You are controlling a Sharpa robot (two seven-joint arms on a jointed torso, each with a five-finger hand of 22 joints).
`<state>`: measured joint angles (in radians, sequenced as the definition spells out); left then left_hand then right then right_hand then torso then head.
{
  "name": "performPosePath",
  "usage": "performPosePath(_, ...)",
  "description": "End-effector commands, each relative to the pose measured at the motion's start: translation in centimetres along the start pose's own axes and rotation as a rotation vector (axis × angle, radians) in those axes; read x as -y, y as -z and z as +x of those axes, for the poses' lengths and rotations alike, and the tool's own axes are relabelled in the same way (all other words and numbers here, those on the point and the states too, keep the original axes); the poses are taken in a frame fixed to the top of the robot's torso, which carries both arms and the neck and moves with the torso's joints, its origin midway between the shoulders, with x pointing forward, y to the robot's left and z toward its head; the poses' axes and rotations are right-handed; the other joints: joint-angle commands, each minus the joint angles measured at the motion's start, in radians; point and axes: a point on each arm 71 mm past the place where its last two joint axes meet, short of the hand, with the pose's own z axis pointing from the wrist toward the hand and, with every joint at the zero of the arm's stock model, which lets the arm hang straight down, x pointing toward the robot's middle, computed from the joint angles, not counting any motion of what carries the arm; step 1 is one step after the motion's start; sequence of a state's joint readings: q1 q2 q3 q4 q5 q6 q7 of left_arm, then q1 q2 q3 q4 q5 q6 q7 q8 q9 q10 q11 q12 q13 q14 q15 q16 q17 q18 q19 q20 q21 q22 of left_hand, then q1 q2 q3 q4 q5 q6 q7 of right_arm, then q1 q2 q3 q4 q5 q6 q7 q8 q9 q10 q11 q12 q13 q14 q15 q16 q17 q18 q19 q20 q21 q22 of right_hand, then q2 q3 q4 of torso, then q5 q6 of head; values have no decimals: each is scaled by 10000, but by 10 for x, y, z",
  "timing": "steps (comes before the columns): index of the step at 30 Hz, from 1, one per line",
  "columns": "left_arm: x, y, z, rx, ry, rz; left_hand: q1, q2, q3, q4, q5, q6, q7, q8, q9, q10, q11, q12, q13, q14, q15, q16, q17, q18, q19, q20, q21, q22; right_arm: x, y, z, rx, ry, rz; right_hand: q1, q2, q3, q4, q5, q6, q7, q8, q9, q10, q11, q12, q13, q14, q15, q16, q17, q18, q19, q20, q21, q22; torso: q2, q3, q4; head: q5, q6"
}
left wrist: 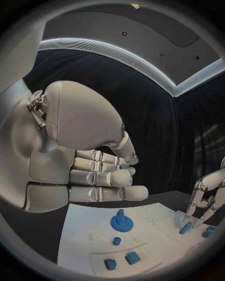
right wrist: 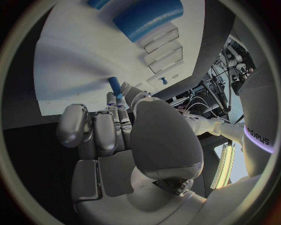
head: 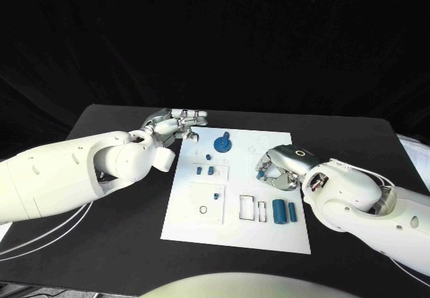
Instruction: Assemble the parts on the task board
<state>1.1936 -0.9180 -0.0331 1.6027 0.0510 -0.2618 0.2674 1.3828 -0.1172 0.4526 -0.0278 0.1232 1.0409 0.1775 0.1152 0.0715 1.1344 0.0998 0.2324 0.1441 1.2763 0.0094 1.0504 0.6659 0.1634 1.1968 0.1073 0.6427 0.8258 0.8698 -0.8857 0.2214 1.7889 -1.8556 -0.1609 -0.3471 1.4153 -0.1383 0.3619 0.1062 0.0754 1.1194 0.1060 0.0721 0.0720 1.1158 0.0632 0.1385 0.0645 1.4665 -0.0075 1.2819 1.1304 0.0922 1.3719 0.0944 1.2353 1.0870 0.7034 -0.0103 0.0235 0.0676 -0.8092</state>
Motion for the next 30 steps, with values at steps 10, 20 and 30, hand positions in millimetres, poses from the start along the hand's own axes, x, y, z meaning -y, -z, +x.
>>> performPosePath(10, 1, 0, 2, -239, 12, 59, 56, 10, -30, -41, 28, -94, -5, 37, -16, -61, -23, 35, 15, -86, 14, 26, -7, 186, -17, 21, -56, -12, 1, -7, 10, -367, 378, 63, 219, 108, 298, -34, -111, 318, -21, 48, 41, 379, -47, 60, -1, 377, -103, 82, 89, 43, 106, -91, 131, 122, -7, 1, -14, 17, -47)
performPosePath(20, 1, 0, 2, -255, 17, 42, 56, 10, -30, -41, 28, -94, -5, 37, -16, -61, -23, 35, 15, -86, 14, 26, -7, 186, -17, 21, -56, -12, -3, -6, 2, 826, -36, -79, 359, 311, 607, -109, -206, 816, -35, 246, 154, 1006, -140, 157, 59, 407, -186, 206, 242, -32, 282, -173, 419, 521, -6, 6, -10, -5, -53)
performPosePath(30, 0, 0, 1, -248, 15, 32, 56, 10, -30, -41, 28, -94, -5, 37, -16, -61, -23, 35, 15, -86, 14, 26, -7, 186, -17, 21, -56, -12, -12, 7, -19, 2027, -718, -335, 407, 329, 705, -183, -233, 932, -33, 295, 205, 1174, -175, 127, 67, 407, -226, 228, 263, -46, 312, -210, 475, 593, -15, -4, -13, -1, -51)
